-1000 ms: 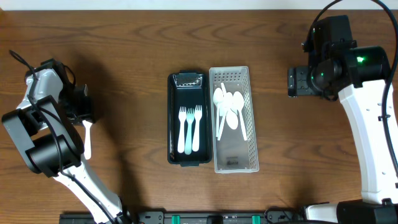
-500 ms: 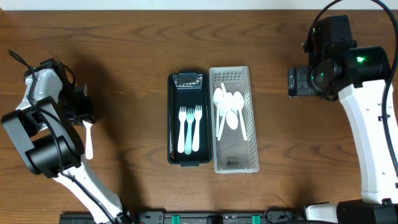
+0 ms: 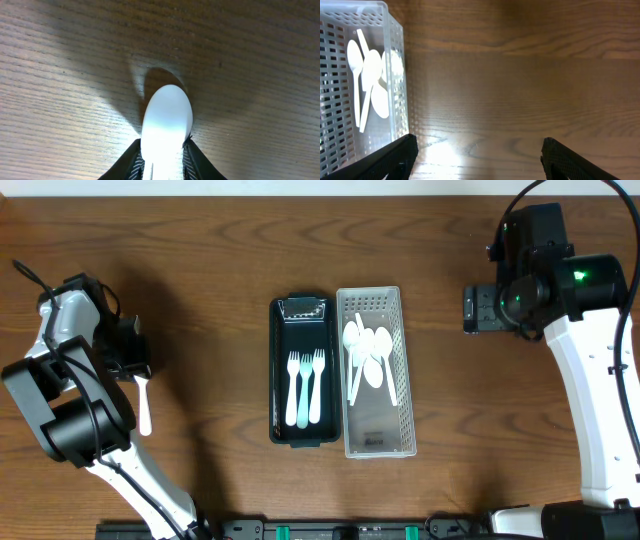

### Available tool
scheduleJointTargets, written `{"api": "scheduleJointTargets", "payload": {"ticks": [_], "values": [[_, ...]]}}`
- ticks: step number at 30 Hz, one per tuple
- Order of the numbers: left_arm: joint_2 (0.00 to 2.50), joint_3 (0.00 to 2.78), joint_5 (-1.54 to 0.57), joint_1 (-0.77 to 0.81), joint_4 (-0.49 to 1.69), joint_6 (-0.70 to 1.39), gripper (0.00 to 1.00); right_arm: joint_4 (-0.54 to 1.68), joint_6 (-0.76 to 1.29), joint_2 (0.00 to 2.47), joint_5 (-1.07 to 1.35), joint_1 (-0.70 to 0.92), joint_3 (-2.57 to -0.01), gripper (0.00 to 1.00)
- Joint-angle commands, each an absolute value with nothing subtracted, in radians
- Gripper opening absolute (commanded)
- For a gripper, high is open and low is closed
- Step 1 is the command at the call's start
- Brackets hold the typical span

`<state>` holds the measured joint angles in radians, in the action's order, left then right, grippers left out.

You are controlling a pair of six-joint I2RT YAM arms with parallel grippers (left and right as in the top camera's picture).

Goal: Pack container
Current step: 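Move the left gripper over the white spoon and grasp it, then carry the spoon into the dark tray and open the left gripper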

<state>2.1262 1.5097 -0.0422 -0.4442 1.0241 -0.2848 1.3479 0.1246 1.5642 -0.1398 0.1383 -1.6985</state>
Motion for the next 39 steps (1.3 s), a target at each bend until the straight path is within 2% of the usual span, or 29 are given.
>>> {"api": "scheduleJointTargets", "payload": {"ticks": [1, 39], "values": [[2.170, 1.490, -0.041, -0.448, 1.005, -0.264, 0.06, 1.343, 0.115, 1.573, -0.158, 0.131, -1.694, 0.83], [2.163, 1.491, -0.067, -0.391, 1.019, -0.259, 0.06, 1.334, 0.115, 1.573, -0.158, 0.131, -1.694, 0.84]]}}
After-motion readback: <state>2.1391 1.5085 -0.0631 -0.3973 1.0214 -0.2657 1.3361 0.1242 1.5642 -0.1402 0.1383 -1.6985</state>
